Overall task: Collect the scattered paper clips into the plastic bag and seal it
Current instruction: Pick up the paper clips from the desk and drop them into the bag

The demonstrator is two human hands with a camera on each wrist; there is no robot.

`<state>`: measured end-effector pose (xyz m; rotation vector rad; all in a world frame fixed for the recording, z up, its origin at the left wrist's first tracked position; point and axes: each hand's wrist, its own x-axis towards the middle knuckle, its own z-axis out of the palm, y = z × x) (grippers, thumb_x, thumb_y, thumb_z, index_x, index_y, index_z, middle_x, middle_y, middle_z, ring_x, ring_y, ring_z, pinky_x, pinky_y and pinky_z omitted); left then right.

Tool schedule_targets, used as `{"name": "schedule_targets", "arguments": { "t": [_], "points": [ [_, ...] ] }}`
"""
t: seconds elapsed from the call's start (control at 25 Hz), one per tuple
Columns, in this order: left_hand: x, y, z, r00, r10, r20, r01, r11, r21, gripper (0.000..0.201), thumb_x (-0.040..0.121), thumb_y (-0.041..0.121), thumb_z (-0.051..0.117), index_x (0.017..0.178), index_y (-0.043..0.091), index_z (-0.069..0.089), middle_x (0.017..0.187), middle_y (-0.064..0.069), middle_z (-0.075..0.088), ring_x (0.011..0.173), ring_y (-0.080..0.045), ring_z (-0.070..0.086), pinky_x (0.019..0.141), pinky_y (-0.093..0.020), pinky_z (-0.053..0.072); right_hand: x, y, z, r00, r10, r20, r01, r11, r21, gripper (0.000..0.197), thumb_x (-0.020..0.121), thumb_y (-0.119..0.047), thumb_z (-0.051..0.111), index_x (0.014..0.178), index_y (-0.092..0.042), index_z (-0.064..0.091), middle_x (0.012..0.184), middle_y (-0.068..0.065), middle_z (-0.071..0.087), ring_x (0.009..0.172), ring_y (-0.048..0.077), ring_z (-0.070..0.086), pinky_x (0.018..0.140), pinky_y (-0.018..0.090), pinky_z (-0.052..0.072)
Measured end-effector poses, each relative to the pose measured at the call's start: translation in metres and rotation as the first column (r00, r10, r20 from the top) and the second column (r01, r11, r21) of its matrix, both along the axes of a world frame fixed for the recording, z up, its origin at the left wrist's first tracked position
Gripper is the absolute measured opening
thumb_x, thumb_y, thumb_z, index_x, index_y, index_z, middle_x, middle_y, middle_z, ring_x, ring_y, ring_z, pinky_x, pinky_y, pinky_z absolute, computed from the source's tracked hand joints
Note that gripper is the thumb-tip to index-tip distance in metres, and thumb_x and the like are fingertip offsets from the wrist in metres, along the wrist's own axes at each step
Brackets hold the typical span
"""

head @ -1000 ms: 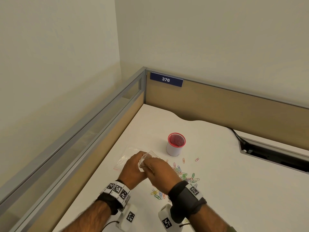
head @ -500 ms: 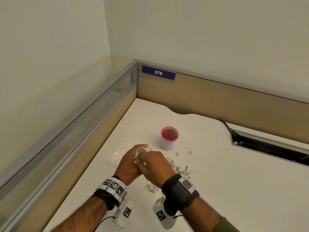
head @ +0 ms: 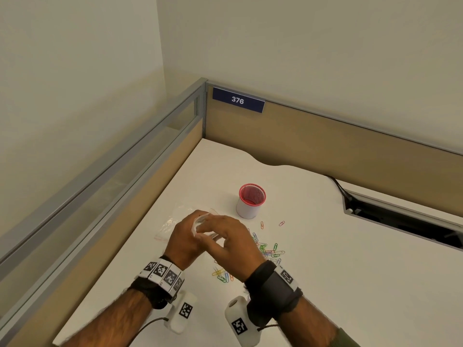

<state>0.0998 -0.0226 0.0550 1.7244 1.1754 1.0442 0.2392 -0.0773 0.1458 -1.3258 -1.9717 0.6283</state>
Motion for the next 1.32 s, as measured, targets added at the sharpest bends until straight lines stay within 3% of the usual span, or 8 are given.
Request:
{"name": "schedule_targets", "arguments": {
  "t": [0.16,0.28,0.4,0.56,0.8,0.96,1.2,1.32],
  "points": [
    [-0.010,0.000,-0.003,0.999,0.028,0.036,-0.030,0.999,0.035,0.037,0.069,0.037,0.084,0.100,0.030,0.064,0.095,0.013,0.071,0.095,-0.007,0.068,0.083,-0.010,0.049,0.041,0.021,-0.011,0.984,-0.132,-0.118,0.129,0.991,-0.037,0.016,0.093,-0.026,0.061,0.097,-0.016,0.072,0.097,-0.003,0.073,0.088,0.007,0.064,0.081,0.020,0.051],
    [-0.018,0.001,-0.005,0.999,0.026,0.047,-0.028,0.999,0.033,0.045,0.066,0.047,0.080,0.101,0.024,0.065,0.097,0.010,0.072,0.097,-0.010,0.068,0.087,-0.011,0.047,0.111,0.062,-0.050,0.948,-0.275,0.162,0.311,0.909,-0.276,0.017,0.092,-0.020,0.059,0.098,-0.012,0.073,0.099,0.004,0.074,0.089,0.016,0.066,0.083,0.030,0.052],
    [-0.020,0.002,-0.004,0.999,0.030,0.046,-0.032,0.999,0.035,0.049,0.065,0.051,0.079,0.102,0.023,0.065,0.097,0.005,0.072,0.097,-0.011,0.068,0.088,-0.012,0.047,0.174,0.091,-0.098,0.796,-0.387,0.466,0.563,0.757,-0.331,0.025,0.093,-0.012,0.050,0.112,-0.012,0.066,0.124,0.009,0.063,0.114,0.026,0.057,0.099,0.034,0.044],
    [-0.024,0.001,-0.007,0.997,0.047,0.055,-0.047,0.999,0.004,0.049,0.064,0.053,0.078,0.102,0.025,0.065,0.097,0.005,0.073,0.098,-0.011,0.068,0.090,-0.015,0.048,0.195,0.101,-0.134,0.729,-0.226,0.646,0.579,0.706,-0.407,0.046,0.092,-0.011,0.046,0.137,-0.009,0.043,0.146,0.014,0.036,0.132,0.032,0.040,0.110,0.040,0.036],
    [-0.028,0.002,-0.013,0.996,0.075,0.050,-0.074,0.997,-0.025,0.053,0.063,0.054,0.078,0.102,0.021,0.065,0.098,0.003,0.073,0.098,-0.012,0.068,0.092,-0.024,0.051,0.152,0.057,-0.159,0.738,-0.253,0.625,0.541,0.775,-0.326,0.054,0.090,-0.004,0.048,0.142,-0.006,0.034,0.152,0.012,0.028,0.139,0.029,0.031,0.115,0.038,0.031],
    [-0.024,0.002,-0.017,0.995,0.069,0.077,-0.066,0.997,-0.035,0.051,0.064,0.053,0.079,0.102,0.022,0.064,0.100,0.003,0.073,0.100,-0.017,0.069,0.097,-0.039,0.053,0.141,0.012,-0.155,0.830,-0.122,0.544,0.340,0.884,-0.321,0.043,0.093,-0.004,0.043,0.134,-0.014,0.051,0.145,0.007,0.043,0.134,0.024,0.038,0.113,0.033,0.031],
    [-0.026,-0.007,-0.014,0.996,0.059,0.074,-0.057,0.998,-0.031,0.050,0.064,0.054,0.078,0.103,0.025,0.065,0.101,0.008,0.073,0.101,-0.014,0.069,0.096,-0.035,0.053,0.188,0.003,-0.141,0.657,-0.442,0.610,0.723,0.599,-0.344,0.033,0.093,-0.006,0.039,0.121,-0.006,0.056,0.131,0.015,0.047,0.120,0.030,0.046,0.102,0.037,0.044],
    [-0.026,-0.008,-0.012,0.994,0.075,0.084,-0.072,0.997,-0.035,0.049,0.065,0.054,0.078,0.103,0.026,0.065,0.101,0.005,0.073,0.101,-0.015,0.069,0.096,-0.034,0.053,0.154,0.005,-0.148,0.683,-0.397,0.613,0.688,0.631,-0.358,0.029,0.093,-0.008,0.040,0.116,-0.006,0.057,0.124,0.014,0.047,0.114,0.030,0.048,0.097,0.038,0.047]
  ]
}}
